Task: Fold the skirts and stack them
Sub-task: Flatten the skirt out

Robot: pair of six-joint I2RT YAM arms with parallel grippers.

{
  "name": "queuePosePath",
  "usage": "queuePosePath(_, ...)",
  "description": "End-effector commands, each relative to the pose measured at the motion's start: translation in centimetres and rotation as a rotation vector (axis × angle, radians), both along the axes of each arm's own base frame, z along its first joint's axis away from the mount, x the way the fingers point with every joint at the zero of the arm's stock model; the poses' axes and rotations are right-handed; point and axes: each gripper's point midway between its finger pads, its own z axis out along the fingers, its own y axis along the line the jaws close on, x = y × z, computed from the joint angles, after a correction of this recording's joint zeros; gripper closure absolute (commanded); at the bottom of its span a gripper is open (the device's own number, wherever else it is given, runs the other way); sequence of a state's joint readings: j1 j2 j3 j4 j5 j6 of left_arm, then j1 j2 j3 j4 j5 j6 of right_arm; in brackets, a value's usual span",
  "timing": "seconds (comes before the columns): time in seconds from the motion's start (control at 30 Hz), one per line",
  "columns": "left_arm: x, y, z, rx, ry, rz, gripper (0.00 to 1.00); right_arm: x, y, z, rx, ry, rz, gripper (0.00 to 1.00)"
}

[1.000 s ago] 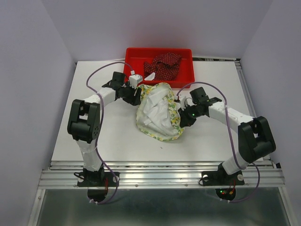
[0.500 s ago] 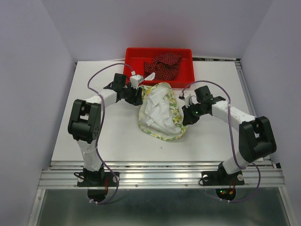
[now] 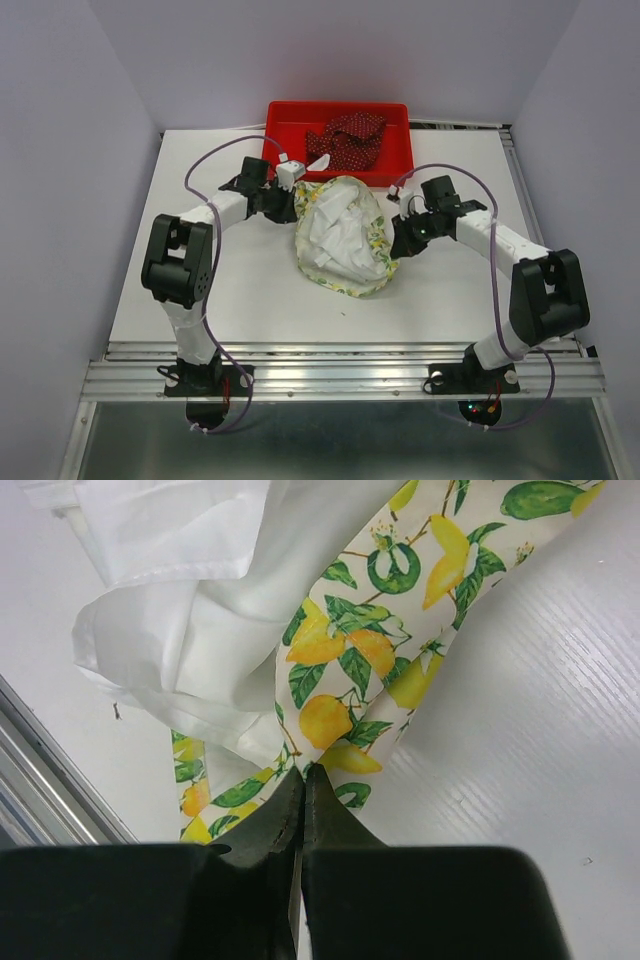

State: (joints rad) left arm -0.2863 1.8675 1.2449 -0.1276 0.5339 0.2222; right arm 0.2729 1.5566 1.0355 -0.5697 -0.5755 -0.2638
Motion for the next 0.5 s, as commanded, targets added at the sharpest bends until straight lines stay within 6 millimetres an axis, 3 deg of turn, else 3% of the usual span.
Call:
queuePosePath(0.0, -1.1, -0.1, 4.4, -0.036, -0.081, -0.024, 1.0, 1.3, 0.3, 3.6, 0.049, -0.096, -0.014, 0.99)
queuePosePath(0.07, -1.5, 0.0, 4.9, -0.039, -0.084, -0.021, 0.96, 1.0, 0.3, 3.7, 0.054, -0.098, -0.01, 0.99)
queuePosePath(0.13, -1.8, -0.1, 4.9, -0.053, -0.069, -0.015, 0.82, 0.8, 0.4, 3.7, 0.063, -0.097, -0.004, 0.99)
queuePosePath(0.17, -1.9, -0.4, 5.1, -0.066, -0.069, -0.015, 0.57, 0.7, 0.4, 3.7, 0.064, -0.093, -0.004, 0.99)
queuePosePath(0.23, -1.9, -0.8, 5.0, -0.081, -0.063, -0.017, 0.3, 0.6, 0.5, 3.4, 0.065, -0.083, -0.001, 0.99)
queuePosePath(0.47, -1.1, -2.0, 1.9, -0.05, -0.007, 0.001, 0.29, 0.7, 0.5, 3.3, 0.064, -0.078, -0.007, 0.99)
